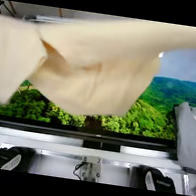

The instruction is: Fold the shirts.

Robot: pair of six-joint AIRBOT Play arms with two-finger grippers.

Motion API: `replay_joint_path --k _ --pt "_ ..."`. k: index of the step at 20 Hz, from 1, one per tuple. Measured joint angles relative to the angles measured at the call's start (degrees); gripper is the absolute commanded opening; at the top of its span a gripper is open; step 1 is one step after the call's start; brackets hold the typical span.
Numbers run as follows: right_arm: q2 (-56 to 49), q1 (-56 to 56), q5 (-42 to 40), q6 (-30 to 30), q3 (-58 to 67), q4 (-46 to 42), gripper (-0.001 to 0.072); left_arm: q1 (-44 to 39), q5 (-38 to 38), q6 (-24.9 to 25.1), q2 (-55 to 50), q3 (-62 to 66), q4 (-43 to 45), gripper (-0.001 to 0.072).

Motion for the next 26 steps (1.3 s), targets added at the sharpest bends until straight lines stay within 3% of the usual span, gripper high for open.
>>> replay_joint_path --k 7,14,18,19,21,26 --pt "-10.7 -0.3 -3.0 2.2 0.2 6.4 0.0066 0.4 3.2 0.0 0.5 -18.1 -4.0 0.0037" --pt "-35.6 2.3 -25.3 1.4 0.2 27.2 0.0066 0.4 22.8 0.1 -6.3 -36.4 -15.2 0.0037" --pt "-50.2 6.0 -20.0 1.3 0.2 30.2 0.0066 -1.0 27.1 0.2 -14.1 -39.6 -18.8 0.0038" --pt "-53.0 6.7 -16.9 1.6 0.2 30.0 0.0108 -1.5 27.7 0.5 -15.8 -40.0 -19.6 0.0038" --pt "-57.4 7.5 -9.5 2.9 0.2 29.4 0.0610 -2.5 28.6 2.5 -18.3 -40.4 -20.9 0.0038" --pt "-56.7 4.2 9.6 4.9 1.5 27.0 0.0632 -0.9 29.0 9.1 -20.4 -39.3 -22.0 0.0038"
